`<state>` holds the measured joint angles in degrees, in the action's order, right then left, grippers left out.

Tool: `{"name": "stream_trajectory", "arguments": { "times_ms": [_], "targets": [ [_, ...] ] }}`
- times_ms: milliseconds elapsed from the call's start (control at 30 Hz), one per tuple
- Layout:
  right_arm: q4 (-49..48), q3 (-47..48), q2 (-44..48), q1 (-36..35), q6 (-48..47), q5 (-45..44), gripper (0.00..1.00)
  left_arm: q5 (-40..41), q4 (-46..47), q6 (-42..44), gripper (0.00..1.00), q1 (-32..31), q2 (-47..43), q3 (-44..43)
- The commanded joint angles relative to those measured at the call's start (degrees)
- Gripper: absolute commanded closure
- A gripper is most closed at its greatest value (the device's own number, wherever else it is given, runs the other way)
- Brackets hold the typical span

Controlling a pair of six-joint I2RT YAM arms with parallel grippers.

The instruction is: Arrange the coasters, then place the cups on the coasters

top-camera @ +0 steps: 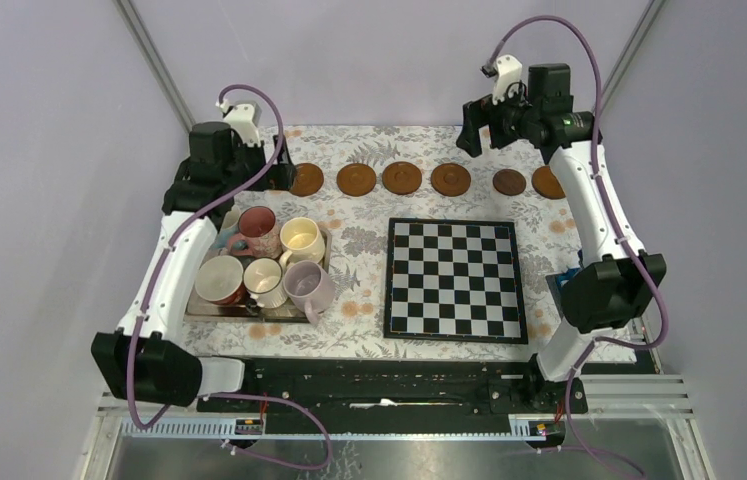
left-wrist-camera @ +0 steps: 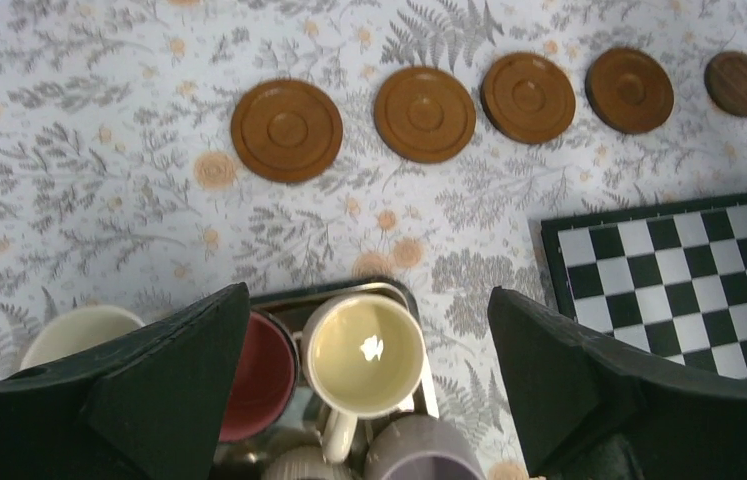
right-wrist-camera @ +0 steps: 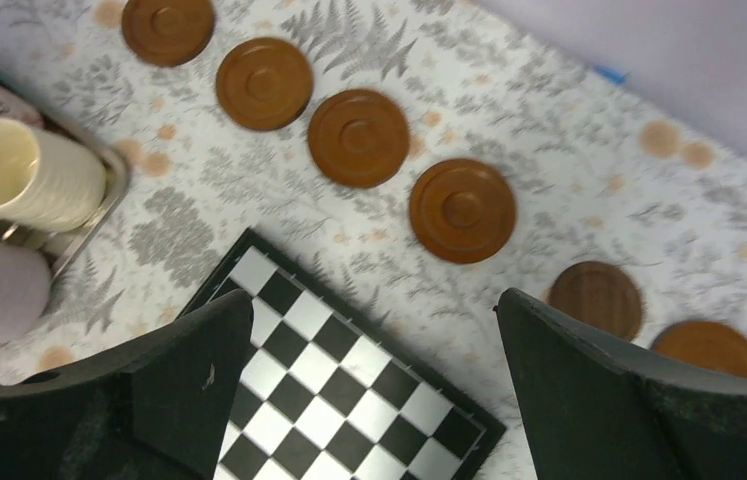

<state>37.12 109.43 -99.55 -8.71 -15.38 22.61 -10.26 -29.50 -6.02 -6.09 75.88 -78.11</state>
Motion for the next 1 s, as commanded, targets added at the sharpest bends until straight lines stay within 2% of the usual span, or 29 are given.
{"name": "stream_trajectory", "arguments": {
  "times_ms": [0,233,400,633,767,867,967],
  "targets": [
    [-2.6,-6.9,5.1,0.9,4.2,7.5,0.0,-1.1,-1.7,1.4,0.01,0.4,-5.3,3.5],
    [-6.0,-23.8,14.3,-4.5,8.3,4.1,0.02,1.1,-4.3,2.6,0.01,0.4,-9.6,7.1],
    [-11.4,-35.8,21.4,-14.5,15.8,-1.8,0.1,2.9,-4.4,1.4,0.01,1.0,-11.9,9.2],
    [-10.3,-35.8,18.6,-32.7,18.3,-11.5,0.13,2.1,-4.5,-1.3,0.01,3.9,-11.7,8.7],
    [-8.2,-33.4,13.3,-45.3,20.9,-23.8,0.18,1.2,-4.0,-2.6,0.01,6.7,-12.3,9.2],
    [-7.3,-31.2,10.3,-52.5,24.4,-26.2,0.14,0.3,-3.6,-3.4,0.01,9.8,-13.5,10.2],
    [-6.2,-27.2,6.7,-58.2,26.8,-28.6,0.06,-0.6,-3.3,-4.0,0.01,11.6,-14.6,11.0]
  ]
}}
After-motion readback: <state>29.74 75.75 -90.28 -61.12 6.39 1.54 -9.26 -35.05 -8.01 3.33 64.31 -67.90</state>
